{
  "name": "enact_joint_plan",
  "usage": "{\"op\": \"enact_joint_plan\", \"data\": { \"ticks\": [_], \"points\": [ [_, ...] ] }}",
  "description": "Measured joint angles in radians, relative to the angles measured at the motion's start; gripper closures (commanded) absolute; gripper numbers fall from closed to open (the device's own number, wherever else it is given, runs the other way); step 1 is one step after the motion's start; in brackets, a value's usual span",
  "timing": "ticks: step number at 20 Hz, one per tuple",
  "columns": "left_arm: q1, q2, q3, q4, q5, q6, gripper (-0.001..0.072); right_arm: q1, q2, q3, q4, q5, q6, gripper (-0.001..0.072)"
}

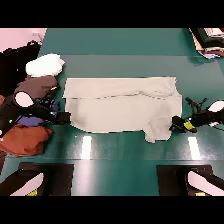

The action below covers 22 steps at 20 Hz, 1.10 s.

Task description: Fold the shirts.

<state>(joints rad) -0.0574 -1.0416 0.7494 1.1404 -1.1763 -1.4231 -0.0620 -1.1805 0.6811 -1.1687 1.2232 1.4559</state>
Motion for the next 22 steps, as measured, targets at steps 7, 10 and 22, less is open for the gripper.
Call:
{"op": "enact_joint_plan", "data": {
  "ticks": [7,10,22],
  "points": [
    [0.000,0.182,0.000,0.113,-0.156,-0.011,0.0685,0.009,0.257,0.098,-0.189,0.251,-0.013,0.0698],
    [0.000,0.278,0.000,0.099,-0.246,-0.030,0.0685,0.008,0.413,0.140,-0.248,0.356,-0.017,0.0698],
    [-0.001,-0.002,0.197,0.043,0.043,-0.020,0.0684,0.054,0.120,0.434,-0.235,0.226,-0.010,0.0696]
  ]
}}
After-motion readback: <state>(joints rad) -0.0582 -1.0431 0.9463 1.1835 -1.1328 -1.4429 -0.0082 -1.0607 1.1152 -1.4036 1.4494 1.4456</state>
